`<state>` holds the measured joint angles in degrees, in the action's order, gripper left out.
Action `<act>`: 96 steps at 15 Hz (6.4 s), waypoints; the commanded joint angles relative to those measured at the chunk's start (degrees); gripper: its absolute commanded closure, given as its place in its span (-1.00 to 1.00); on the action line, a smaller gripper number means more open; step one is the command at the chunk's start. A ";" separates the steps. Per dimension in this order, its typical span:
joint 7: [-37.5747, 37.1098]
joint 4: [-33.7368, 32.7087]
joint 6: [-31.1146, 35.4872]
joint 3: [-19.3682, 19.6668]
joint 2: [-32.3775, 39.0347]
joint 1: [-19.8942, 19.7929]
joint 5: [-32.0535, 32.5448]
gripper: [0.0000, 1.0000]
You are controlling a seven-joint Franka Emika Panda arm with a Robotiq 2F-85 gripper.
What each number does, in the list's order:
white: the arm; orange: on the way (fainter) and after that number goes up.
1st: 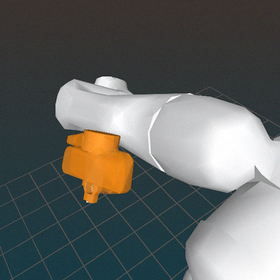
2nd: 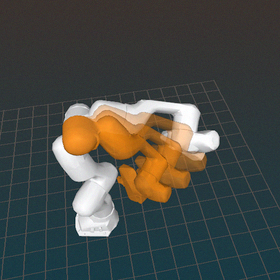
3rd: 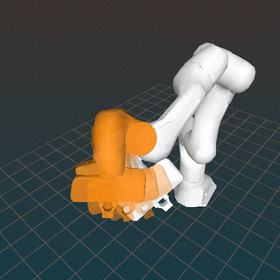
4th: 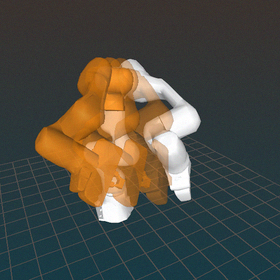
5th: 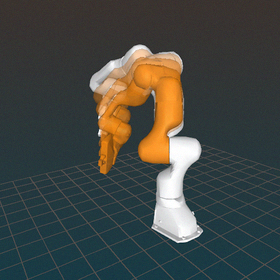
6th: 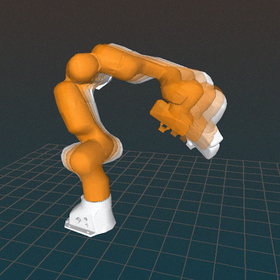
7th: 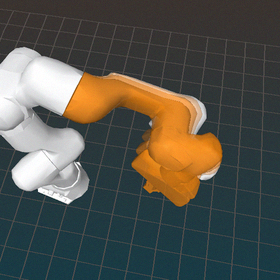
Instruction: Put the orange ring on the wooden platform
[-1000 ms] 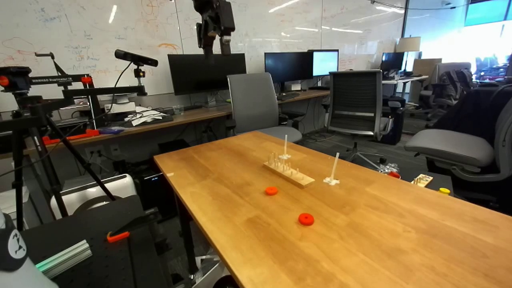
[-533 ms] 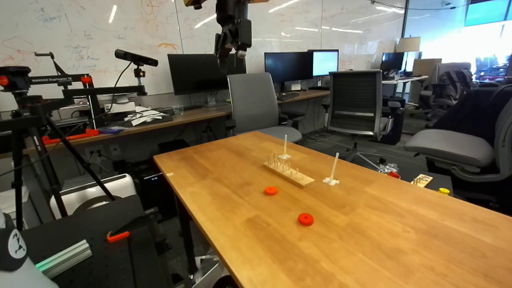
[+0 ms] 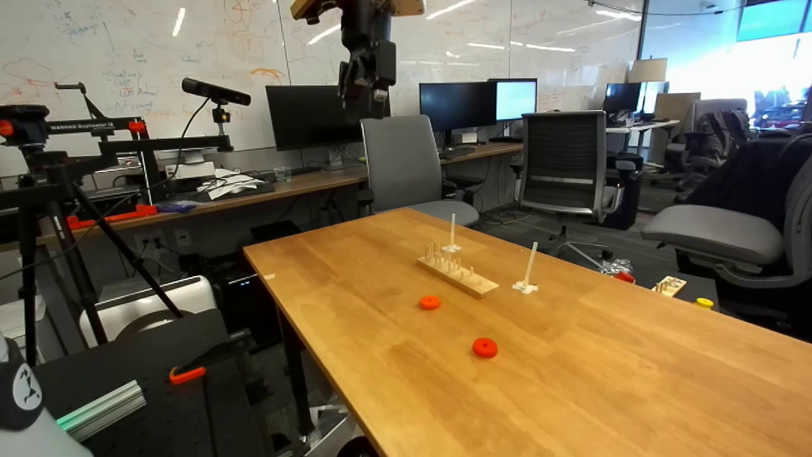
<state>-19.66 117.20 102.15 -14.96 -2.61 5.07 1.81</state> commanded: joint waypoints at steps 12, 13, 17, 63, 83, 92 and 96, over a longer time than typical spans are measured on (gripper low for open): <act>-4.45 -15.56 2.74 9.71 26.23 2.03 0.15 -1.00; -4.78 -16.71 2.98 10.26 28.03 2.16 -0.03 -1.00; -4.77 -22.59 -1.27 12.13 34.63 2.58 -0.46 -1.00; 5.08 -23.92 7.34 13.38 51.68 0.12 -9.38 -1.00; 8.92 -4.69 37.00 11.57 42.55 0.01 -10.19 -1.00; 7.64 1.11 43.96 12.26 40.23 1.67 -8.81 -1.00; 6.19 4.44 46.59 13.31 38.41 3.57 -7.37 -0.50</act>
<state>-12.46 116.74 146.31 -2.58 38.63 6.80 -6.87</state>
